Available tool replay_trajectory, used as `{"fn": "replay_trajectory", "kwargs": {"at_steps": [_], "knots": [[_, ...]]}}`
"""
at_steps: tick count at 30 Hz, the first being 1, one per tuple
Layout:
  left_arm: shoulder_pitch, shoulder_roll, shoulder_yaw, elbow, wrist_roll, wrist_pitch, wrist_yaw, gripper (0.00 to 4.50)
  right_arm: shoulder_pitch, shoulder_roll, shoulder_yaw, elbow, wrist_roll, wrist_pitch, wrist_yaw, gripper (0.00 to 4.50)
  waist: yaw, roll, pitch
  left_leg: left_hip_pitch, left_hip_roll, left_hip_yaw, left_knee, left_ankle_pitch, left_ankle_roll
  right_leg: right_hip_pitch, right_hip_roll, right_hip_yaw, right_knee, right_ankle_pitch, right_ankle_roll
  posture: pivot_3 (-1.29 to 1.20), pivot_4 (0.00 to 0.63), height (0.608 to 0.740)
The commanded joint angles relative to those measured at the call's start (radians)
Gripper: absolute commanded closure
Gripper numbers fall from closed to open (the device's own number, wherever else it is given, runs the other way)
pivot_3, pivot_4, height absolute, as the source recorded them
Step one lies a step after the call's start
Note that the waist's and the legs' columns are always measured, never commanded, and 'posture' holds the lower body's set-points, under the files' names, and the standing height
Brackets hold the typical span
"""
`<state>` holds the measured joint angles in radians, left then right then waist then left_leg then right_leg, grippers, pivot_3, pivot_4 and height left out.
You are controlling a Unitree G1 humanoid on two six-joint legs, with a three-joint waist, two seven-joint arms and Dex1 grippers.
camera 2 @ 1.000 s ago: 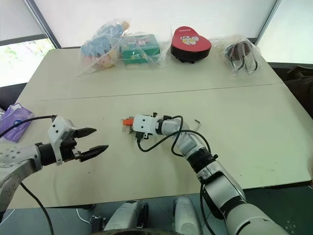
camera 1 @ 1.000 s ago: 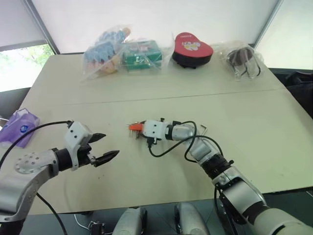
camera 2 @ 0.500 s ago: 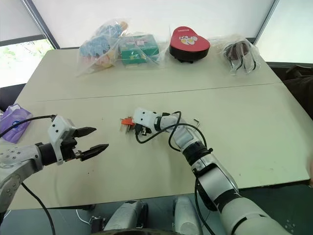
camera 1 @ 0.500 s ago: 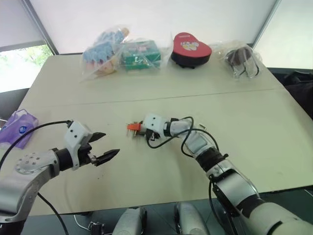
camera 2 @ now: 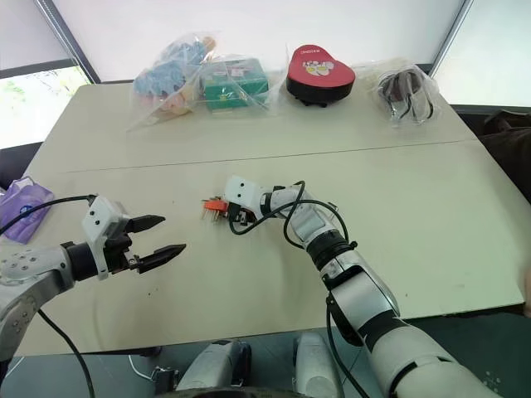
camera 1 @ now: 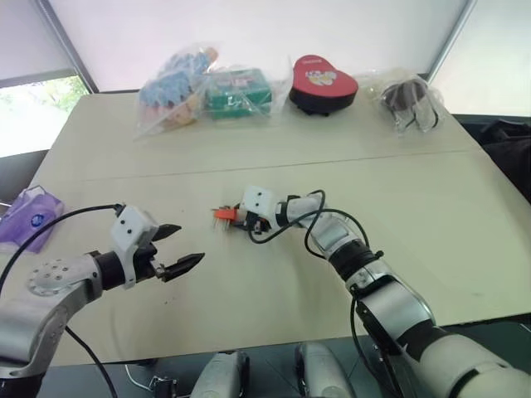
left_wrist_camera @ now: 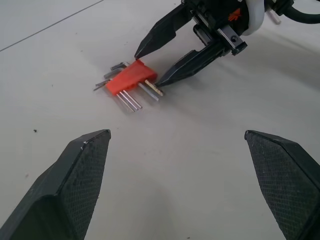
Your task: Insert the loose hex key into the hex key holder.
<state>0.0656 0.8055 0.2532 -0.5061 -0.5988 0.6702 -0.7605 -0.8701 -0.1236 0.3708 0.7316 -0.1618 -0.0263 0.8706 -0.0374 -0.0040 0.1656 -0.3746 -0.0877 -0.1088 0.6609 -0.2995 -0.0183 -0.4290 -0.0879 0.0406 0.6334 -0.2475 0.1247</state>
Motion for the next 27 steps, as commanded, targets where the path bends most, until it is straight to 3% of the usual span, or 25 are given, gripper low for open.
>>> {"fn": "replay_trajectory", "kwargs": {"at_steps": [1, 5, 9, 17, 27], "knots": [[0.000, 0.004, 0.016, -0.023, 0.000, -0.014, -0.003, 0.02, 0.012, -0.002, -0.010, -0.035, 0.016, 0.026, 0.022, 2.42, -0.004, 0.000, 0.000, 0.000, 0.000, 0.000, 0.000, 0.000, 0.000, 0.000, 0.000, 0.000, 0.000, 0.000, 0.000, 0.00, 0.150, 0.740], [-0.005, 0.002, 0.009, -0.020, 0.003, -0.016, -0.003, 0.02, 0.024, -0.001, -0.012, -0.059, 0.027, 0.050, 0.032, 2.42, -0.007, 0.000, 0.000, 0.000, 0.000, 0.000, -0.001, 0.000, 0.000, -0.001, 0.000, 0.000, 0.000, 0.000, 0.000, 0.00, 0.150, 0.740], [-0.013, -0.001, 0.000, -0.016, 0.004, -0.018, -0.003, 0.00, 0.022, 0.007, -0.013, -0.050, 0.010, 0.031, -0.015, 0.69, -0.007, 0.000, 0.000, 0.000, 0.000, 0.000, -0.001, 0.000, 0.000, -0.001, 0.000, 0.000, 0.000, 0.000, 0.000, 0.00, 0.150, 0.740], [-0.014, -0.005, -0.005, -0.016, 0.004, -0.017, -0.001, 0.00, 0.013, 0.025, -0.015, -0.025, 0.017, 0.032, -0.013, 0.69, -0.007, 0.000, 0.000, 0.000, 0.000, 0.000, -0.001, 0.000, 0.000, -0.001, 0.000, 0.000, 0.000, 0.000, 0.000, 0.00, 0.150, 0.740], [-0.003, -0.003, 0.006, -0.022, 0.001, -0.015, 0.001, 0.00, -0.076, 0.087, -0.034, 0.170, 0.005, -0.046, -0.057, 0.69, -0.012, 0.000, 0.000, 0.001, 0.000, 0.000, -0.004, 0.001, -0.001, -0.001, 0.000, 0.000, 0.000, 0.000, 0.000, 0.00, 0.150, 0.740]]}}
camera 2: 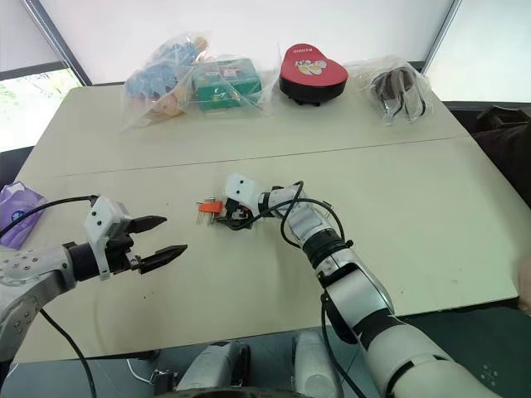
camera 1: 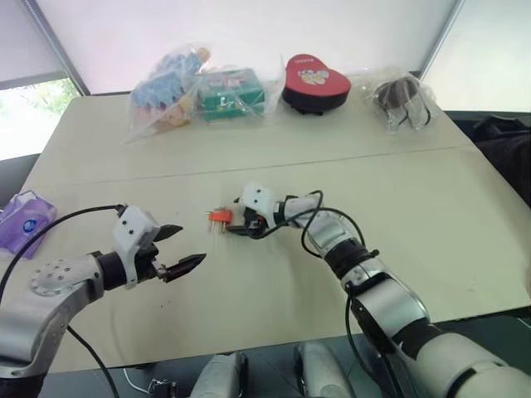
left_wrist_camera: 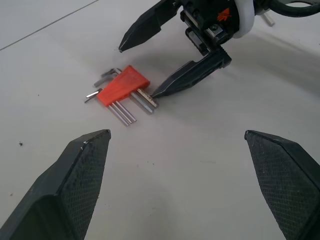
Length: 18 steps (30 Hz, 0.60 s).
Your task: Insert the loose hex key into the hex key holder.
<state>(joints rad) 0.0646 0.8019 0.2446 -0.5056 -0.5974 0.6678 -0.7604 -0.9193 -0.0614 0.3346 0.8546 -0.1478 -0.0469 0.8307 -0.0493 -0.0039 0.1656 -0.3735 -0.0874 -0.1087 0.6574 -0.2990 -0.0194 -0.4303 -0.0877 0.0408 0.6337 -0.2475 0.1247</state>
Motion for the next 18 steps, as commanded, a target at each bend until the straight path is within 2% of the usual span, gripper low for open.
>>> {"fn": "replay_trajectory", "kwargs": {"at_steps": [1, 10, 13, 16, 17, 18], "knots": [[-0.001, 0.000, 0.016, -0.023, 0.000, -0.012, 0.002, 0.00, -0.033, 0.033, 0.000, 0.063, -0.009, -0.031, -0.019, 0.69, 0.000, 0.000, 0.000, 0.000, 0.000, 0.000, 0.000, 0.000, 0.000, 0.000, 0.000, 0.000, 0.000, 0.000, 0.000, 0.00, 0.150, 0.740], [0.021, -0.003, 0.030, -0.038, -0.003, -0.013, 0.014, 0.00, -0.043, 0.056, -0.013, 0.138, -0.011, -0.017, -0.001, 0.69, -0.011, 0.000, 0.000, 0.000, 0.000, 0.000, -0.002, 0.000, -0.001, 0.000, 0.000, 0.000, 0.000, 0.000, 0.000, 0.00, 0.150, 0.740], [0.026, -0.004, 0.035, -0.038, -0.004, -0.014, 0.016, 0.00, -0.038, 0.055, -0.017, 0.148, -0.013, -0.024, -0.002, 1.57, -0.015, 0.000, -0.001, 0.001, 0.000, 0.000, -0.003, 0.001, -0.001, 0.000, 0.000, 0.000, 0.000, 0.000, 0.000, 0.00, 0.150, 0.740], [0.027, -0.004, 0.039, -0.034, -0.005, -0.015, 0.017, 0.00, -0.033, 0.055, -0.019, 0.149, -0.015, -0.029, -0.001, 3.16, -0.018, 0.000, -0.001, 0.001, 0.000, -0.001, -0.004, 0.001, -0.002, 0.000, 0.000, 0.000, 0.000, 0.000, 0.000, 0.00, 0.150, 0.740], [0.026, -0.003, 0.041, -0.031, -0.006, -0.016, 0.016, 0.00, -0.031, 0.056, -0.020, 0.148, -0.014, -0.031, -0.001, 3.53, -0.019, 0.000, -0.001, 0.001, 0.000, -0.001, -0.004, 0.001, -0.002, 0.000, 0.000, 0.000, 0.000, 0.000, 0.000, 0.00, 0.150, 0.740], [0.026, -0.002, 0.045, -0.027, -0.008, -0.016, 0.014, 0.00, -0.028, 0.056, -0.021, 0.144, -0.013, -0.033, -0.001, 3.52, -0.019, 0.000, -0.001, 0.002, 0.000, -0.001, -0.005, 0.002, -0.002, 0.000, 0.000, 0.000, 0.000, 0.000, 0.000, 0.00, 0.150, 0.740]]}}
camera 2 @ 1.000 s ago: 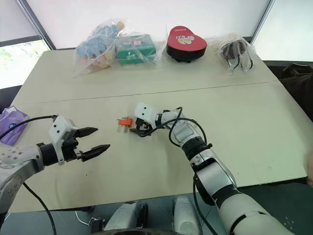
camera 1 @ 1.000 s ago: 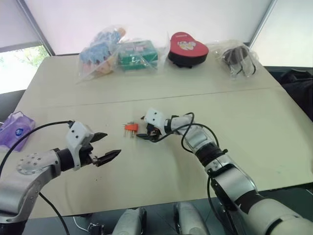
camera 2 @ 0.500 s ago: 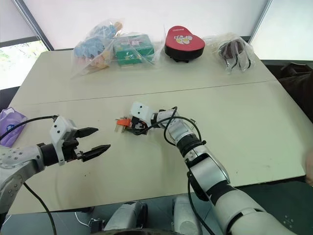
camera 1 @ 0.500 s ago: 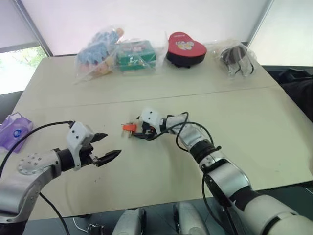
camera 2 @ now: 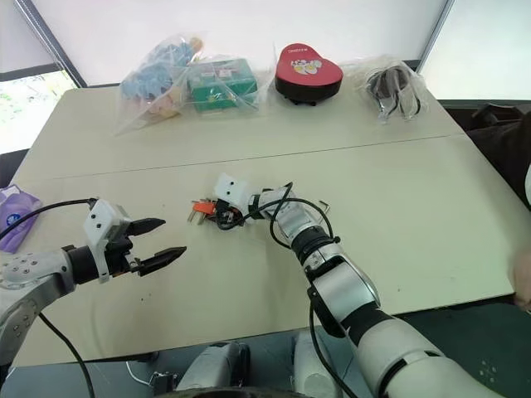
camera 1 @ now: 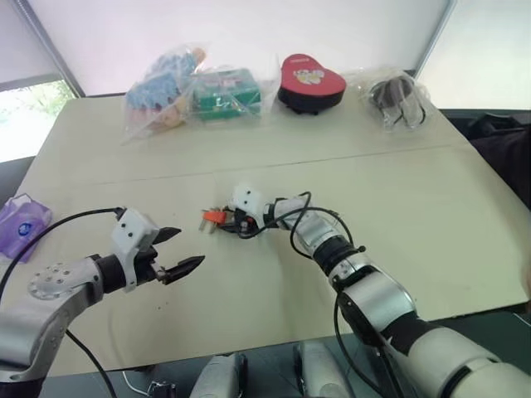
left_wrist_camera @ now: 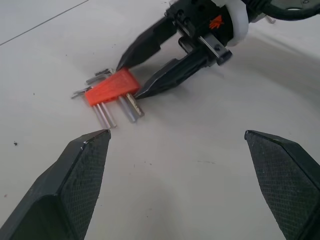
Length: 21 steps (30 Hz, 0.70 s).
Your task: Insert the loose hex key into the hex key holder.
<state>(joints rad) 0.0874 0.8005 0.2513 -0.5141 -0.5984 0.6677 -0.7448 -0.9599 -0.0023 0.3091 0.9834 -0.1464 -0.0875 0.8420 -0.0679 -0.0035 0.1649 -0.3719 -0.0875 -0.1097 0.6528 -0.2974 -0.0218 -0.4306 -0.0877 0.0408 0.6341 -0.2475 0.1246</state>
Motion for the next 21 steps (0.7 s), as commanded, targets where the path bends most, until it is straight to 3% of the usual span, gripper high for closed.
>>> {"fn": "replay_trajectory", "kwargs": {"at_steps": [1, 6, 10, 14, 21], "knots": [[0.003, 0.001, 0.042, -0.016, -0.009, -0.014, -0.003, 0.00, 0.016, -0.003, 0.004, 0.012, -0.014, 0.006, -0.014, 3.52, 0.000, 0.000, 0.000, 0.000, 0.000, 0.000, 0.000, 0.000, 0.000, 0.000, 0.000, 0.000, 0.000, 0.000, 0.000, 0.00, 0.150, 0.740], [-0.017, 0.016, 0.080, 0.017, -0.039, 0.001, -0.026, 0.00, 0.068, -0.050, 0.000, -0.110, -0.039, -0.096, -0.095, 3.52, 0.003, 0.000, 0.000, 0.000, 0.000, -0.001, 0.000, 0.000, -0.001, 0.000, 0.000, 0.000, 0.000, 0.000, 0.000, 0.00, 0.150, 0.740], [-0.116, 0.034, 0.104, 0.088, -0.079, 0.020, -0.048, 0.00, 0.169, -0.227, -0.011, -0.379, -0.151, -0.338, -0.250, 3.52, 0.035, 0.000, 0.001, -0.003, -0.001, -0.002, 0.001, 0.000, -0.001, -0.002, -0.001, -0.001, 0.000, 0.000, 0.000, 0.00, 0.150, 0.740], [-0.243, 0.033, 0.092, 0.147, -0.141, 0.068, -0.068, 0.00, 0.221, -0.365, -0.025, -0.538, -0.221, -0.515, -0.350, 3.52, 0.028, -0.001, 0.001, -0.003, -0.002, -0.001, 0.002, 0.000, -0.001, -0.002, -0.001, 0.000, -0.001, 0.000, 0.000, 0.00, 0.150, 0.740], [-0.507, -0.022, 0.009, 0.269, -0.229, 0.152, -0.102, 0.00, 0.206, -0.546, -0.054, -0.673, -0.388, -0.776, -0.531, 3.52, 0.022, -0.001, 0.001, -0.002, -0.001, 0.001, 0.000, 0.001, -0.002, -0.004, 0.000, 0.000, 0.002, 0.000, 0.000, 0.00, 0.150, 0.740]]}}
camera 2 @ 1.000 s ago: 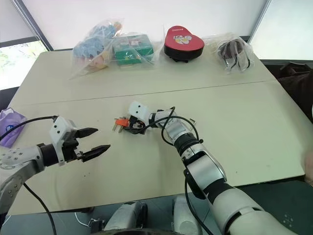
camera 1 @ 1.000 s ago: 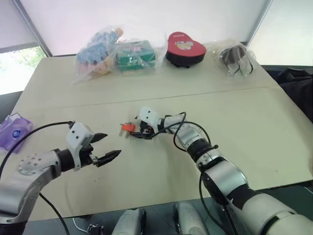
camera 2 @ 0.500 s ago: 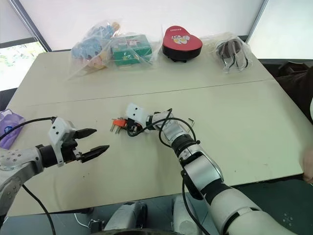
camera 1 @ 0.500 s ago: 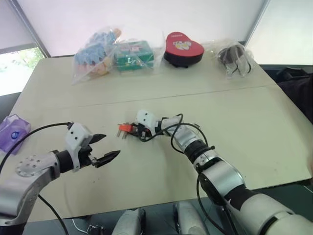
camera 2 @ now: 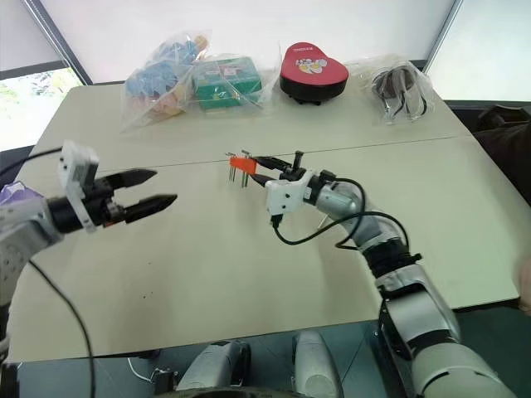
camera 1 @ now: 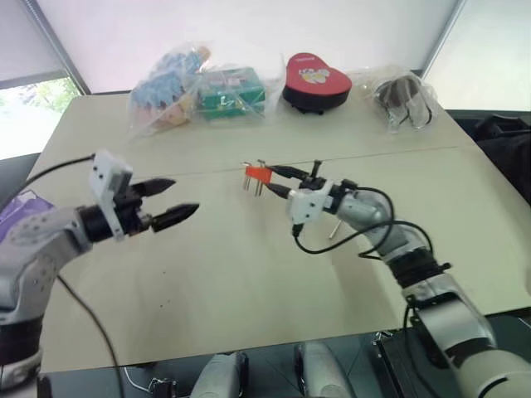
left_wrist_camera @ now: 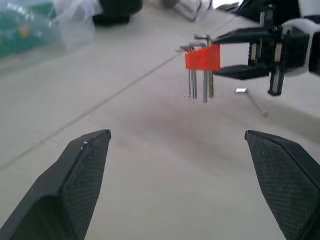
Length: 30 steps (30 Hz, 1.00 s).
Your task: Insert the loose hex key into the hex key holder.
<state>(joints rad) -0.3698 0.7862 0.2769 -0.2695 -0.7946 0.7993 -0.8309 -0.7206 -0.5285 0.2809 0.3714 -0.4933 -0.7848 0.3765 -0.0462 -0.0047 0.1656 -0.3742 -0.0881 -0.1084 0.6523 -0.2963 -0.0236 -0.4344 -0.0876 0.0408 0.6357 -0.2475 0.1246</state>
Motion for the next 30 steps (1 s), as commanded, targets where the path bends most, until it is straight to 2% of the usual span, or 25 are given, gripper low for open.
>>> {"fn": "replay_trajectory", "kwargs": {"at_steps": [1, 9, 15, 29, 30], "knots": [[-0.092, -0.022, -0.031, 0.043, -0.047, 0.035, -0.023, 0.00, -0.041, -0.037, -0.035, -0.086, -0.058, -0.104, -0.085, 3.52, 0.001, 0.000, 0.000, 0.000, 0.000, 0.000, 0.000, 0.000, 0.000, 0.000, 0.000, 0.000, 0.000, 0.000, 0.000, 0.00, 0.150, 0.740], [-0.256, -0.114, -0.118, 0.131, -0.079, 0.082, -0.077, 0.00, -0.076, -0.089, -0.035, -0.131, -0.083, -0.201, -0.130, 3.52, 0.002, -0.001, 0.000, 0.000, 0.000, 0.000, 0.001, 0.000, 0.000, 0.000, 0.000, 0.000, 0.000, 0.000, 0.000, 0.00, 0.150, 0.740], [-0.282, -0.158, -0.164, 0.130, -0.057, 0.065, -0.093, 0.00, -0.073, -0.087, -0.023, -0.130, -0.073, -0.218, -0.120, 3.52, 0.002, -0.001, 0.000, -0.001, 0.000, 0.000, 0.001, 0.000, 0.000, 0.000, 0.000, 0.001, -0.001, 0.000, 0.000, 0.00, 0.150, 0.740], [-0.314, -0.214, -0.186, 0.149, -0.034, 0.038, -0.101, 0.00, -0.056, -0.080, -0.020, -0.156, -0.053, -0.213, -0.095, 3.52, 0.002, -0.001, 0.000, -0.001, 0.000, 0.000, 0.002, 0.000, 0.000, 0.001, 0.000, 0.001, 0.000, 0.000, 0.000, 0.00, 0.150, 0.740], [-0.316, -0.217, -0.187, 0.151, -0.032, 0.037, -0.103, 0.25, -0.053, -0.080, -0.020, -0.160, -0.052, -0.212, -0.093, 3.52, 0.002, -0.001, 0.000, -0.001, 0.000, 0.000, 0.002, 0.000, 0.000, 0.001, 0.000, 0.001, 0.000, 0.000, 0.000, 0.00, 0.150, 0.740]]}}
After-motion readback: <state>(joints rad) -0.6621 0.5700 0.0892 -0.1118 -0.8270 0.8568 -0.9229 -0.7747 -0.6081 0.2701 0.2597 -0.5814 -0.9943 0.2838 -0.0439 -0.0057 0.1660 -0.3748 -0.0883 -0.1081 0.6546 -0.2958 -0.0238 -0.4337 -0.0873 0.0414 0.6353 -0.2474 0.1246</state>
